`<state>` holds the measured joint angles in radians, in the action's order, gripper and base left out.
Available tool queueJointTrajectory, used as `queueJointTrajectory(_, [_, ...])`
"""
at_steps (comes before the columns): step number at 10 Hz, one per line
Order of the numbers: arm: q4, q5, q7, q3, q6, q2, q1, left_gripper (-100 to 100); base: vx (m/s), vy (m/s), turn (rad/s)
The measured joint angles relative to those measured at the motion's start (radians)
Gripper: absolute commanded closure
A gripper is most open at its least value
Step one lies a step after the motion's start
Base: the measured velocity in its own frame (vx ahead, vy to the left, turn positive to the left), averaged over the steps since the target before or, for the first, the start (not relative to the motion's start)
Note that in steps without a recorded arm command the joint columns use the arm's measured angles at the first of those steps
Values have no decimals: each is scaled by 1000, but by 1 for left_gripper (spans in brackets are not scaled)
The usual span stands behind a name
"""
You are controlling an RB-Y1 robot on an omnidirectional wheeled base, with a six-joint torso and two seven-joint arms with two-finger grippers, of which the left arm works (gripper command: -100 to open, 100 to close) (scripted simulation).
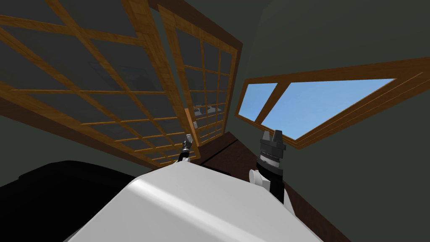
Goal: Pull the door open
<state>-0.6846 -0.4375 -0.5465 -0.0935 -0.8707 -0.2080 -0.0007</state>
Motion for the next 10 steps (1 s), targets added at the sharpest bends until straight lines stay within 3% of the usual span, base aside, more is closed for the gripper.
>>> queueJointTrajectory(10, [-42,-79,-249,-6,7,46,7,-100,-51,12,-54])
